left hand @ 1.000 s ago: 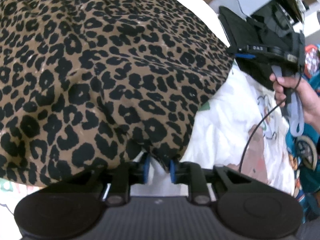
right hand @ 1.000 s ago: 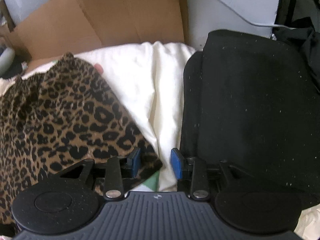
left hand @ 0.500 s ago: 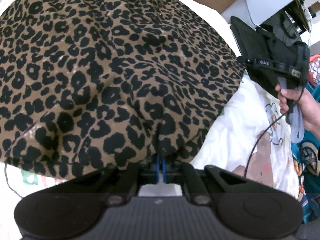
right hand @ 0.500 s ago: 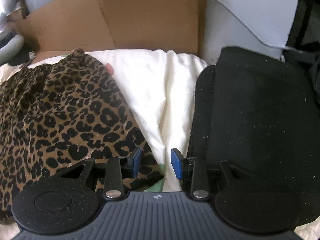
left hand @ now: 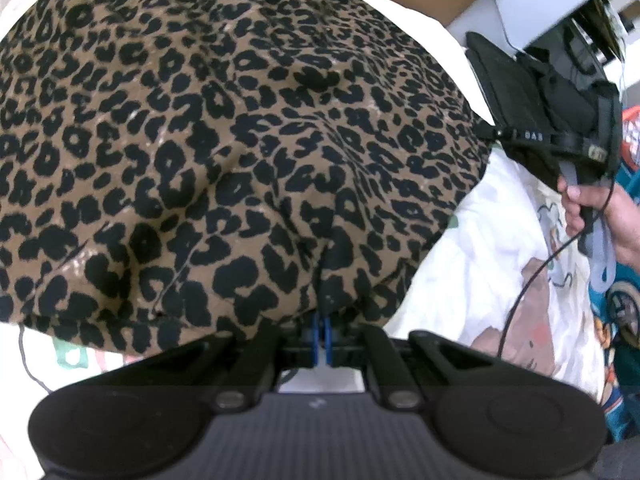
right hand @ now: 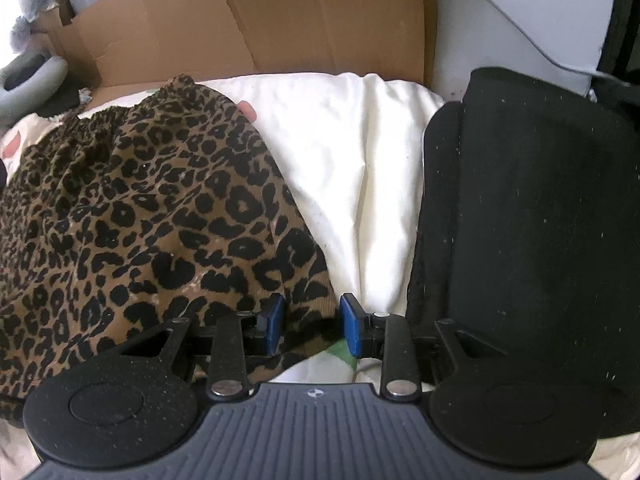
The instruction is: Fold clothes
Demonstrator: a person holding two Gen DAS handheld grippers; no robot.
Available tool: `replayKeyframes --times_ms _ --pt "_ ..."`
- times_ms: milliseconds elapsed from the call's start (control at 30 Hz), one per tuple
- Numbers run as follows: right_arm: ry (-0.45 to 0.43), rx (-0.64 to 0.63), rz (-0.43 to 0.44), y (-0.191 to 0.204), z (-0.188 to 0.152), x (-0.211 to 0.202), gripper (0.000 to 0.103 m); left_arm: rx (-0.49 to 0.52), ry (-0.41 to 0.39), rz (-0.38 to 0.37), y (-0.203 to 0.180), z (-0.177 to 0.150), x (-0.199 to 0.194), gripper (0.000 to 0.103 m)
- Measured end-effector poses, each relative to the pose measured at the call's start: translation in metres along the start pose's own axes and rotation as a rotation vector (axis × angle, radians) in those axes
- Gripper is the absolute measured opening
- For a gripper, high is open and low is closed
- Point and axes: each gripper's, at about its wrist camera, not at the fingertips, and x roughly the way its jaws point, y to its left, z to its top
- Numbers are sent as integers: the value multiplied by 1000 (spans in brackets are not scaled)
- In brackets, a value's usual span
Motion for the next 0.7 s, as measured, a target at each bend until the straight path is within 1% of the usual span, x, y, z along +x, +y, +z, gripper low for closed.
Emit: replayKeyframes --times_ms 33,67,167,433,533,700 --pt "-4 15 9 -2 1 -2 1 19 -2 3 -2 0 -1 3" --pt "-8 22 10 -3 1 -4 1 40 -3 6 -5 -1 -3 3" --pt "-19 -1 -23 -1 6 -11 0 99 -7 12 -15 -1 -5 3" --pt "-68 -19 -105 3 21 -29 0 246 3 -25 -40 -3 -6 2" --pt "-64 -29 -130 4 23 -29 0 264 7 -48 -45 -2 -6 2" --pt "12 -15 -148 3 15 -6 1 248 40 -76 -41 -3 1 3"
